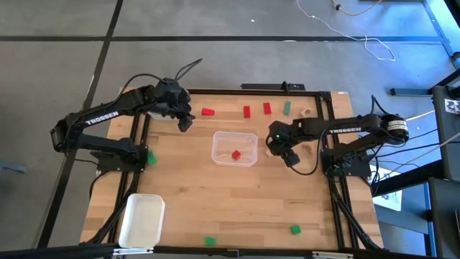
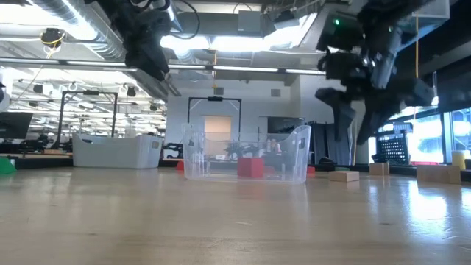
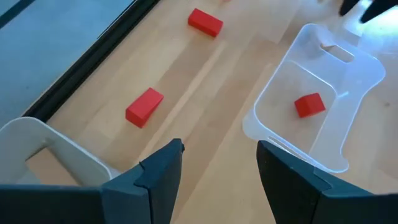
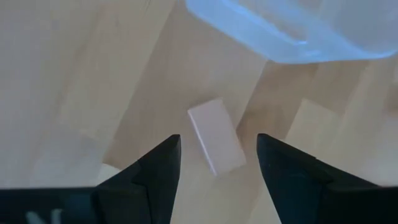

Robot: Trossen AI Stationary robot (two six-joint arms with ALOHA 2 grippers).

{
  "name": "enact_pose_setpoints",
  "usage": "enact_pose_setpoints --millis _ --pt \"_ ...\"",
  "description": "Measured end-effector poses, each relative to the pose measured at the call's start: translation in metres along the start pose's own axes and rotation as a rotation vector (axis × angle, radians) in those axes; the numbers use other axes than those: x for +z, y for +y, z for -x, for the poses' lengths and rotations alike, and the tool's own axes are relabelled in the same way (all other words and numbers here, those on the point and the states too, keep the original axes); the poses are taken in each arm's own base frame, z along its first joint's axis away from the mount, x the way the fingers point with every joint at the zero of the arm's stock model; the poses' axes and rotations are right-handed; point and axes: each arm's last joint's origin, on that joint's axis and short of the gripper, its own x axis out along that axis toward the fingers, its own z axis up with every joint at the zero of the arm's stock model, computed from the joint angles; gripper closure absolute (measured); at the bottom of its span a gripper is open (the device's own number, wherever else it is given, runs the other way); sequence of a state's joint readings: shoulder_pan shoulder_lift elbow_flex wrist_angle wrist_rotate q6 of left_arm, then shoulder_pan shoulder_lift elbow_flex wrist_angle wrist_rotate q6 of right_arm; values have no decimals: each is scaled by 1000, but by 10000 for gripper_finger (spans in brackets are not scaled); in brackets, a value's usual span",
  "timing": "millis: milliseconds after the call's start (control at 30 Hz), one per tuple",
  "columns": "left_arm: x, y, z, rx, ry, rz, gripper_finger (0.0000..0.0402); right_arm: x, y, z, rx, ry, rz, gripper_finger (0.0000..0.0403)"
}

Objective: Sort & place blocks by color
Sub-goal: Put the brown block into the gray bin

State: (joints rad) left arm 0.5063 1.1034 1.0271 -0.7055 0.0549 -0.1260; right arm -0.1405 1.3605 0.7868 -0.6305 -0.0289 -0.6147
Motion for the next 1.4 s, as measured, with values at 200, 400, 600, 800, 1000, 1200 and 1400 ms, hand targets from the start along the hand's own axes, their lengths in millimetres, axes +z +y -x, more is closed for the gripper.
enact_pose_setpoints --millis 200,400,600,800,1000,1200,1400 --pt "0 0 0 2 -4 15 203 -10 6 -24 -10 0 76 192" --pt "0 0 0 1 -3 31 203 -13 6 -41 -10 48 143 192" --pt "0 0 0 1 -4 32 203 -10 3 -56 -27 61 229 192" --pt "0 0 0 1 -4 51 203 -11 0 -59 -45 63 239 192" --pt "0 0 0 1 -3 51 203 -14 -4 -59 -37 52 220 195" --pt "0 0 0 1 -3 51 203 -15 -6 -59 -31 43 184 247" --pt "0 0 0 1 -3 51 203 -15 -6 -60 -33 37 66 346"
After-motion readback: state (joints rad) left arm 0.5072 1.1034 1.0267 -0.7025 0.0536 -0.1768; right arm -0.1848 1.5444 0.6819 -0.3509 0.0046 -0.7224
